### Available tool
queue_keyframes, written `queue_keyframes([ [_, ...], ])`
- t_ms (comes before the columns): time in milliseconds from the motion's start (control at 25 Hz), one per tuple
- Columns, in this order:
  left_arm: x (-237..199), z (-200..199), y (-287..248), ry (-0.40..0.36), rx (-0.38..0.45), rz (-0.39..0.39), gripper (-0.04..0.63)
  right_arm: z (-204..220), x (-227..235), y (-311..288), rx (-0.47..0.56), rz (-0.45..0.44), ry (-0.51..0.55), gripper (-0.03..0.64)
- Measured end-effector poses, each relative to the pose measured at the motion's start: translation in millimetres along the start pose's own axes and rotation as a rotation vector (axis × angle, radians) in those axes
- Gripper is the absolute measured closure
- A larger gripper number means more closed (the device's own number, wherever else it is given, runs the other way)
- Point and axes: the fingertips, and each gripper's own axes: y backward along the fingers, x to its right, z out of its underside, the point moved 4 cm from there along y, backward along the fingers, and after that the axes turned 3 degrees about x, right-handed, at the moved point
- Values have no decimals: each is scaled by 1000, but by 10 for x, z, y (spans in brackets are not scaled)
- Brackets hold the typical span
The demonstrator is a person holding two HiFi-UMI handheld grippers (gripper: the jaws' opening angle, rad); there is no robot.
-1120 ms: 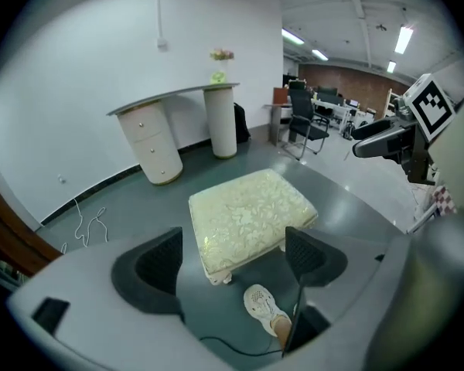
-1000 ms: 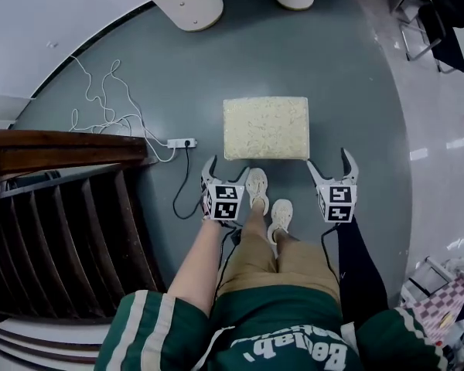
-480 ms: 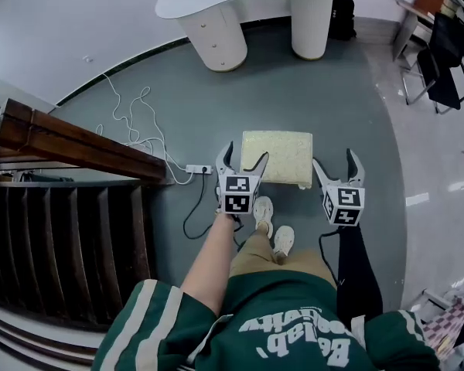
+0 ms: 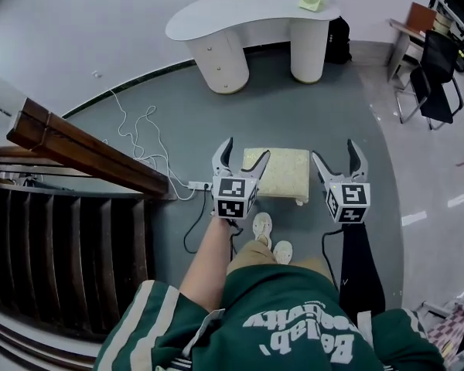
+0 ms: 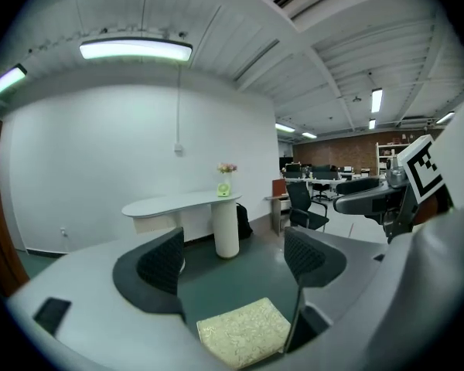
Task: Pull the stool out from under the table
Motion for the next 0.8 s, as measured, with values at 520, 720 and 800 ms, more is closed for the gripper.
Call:
queue_keyframes([
  [520,-87,-803,423,-72,223,-59,591,-733,-297,122,186,-47,85,614],
  [720,-93,-900,479,-66,254,-64,591,-711,-216,169,174,-7,63,614],
  [800,-78,-895,483,-74,256,-67,591,-674,-184,171,157,1,76,614],
])
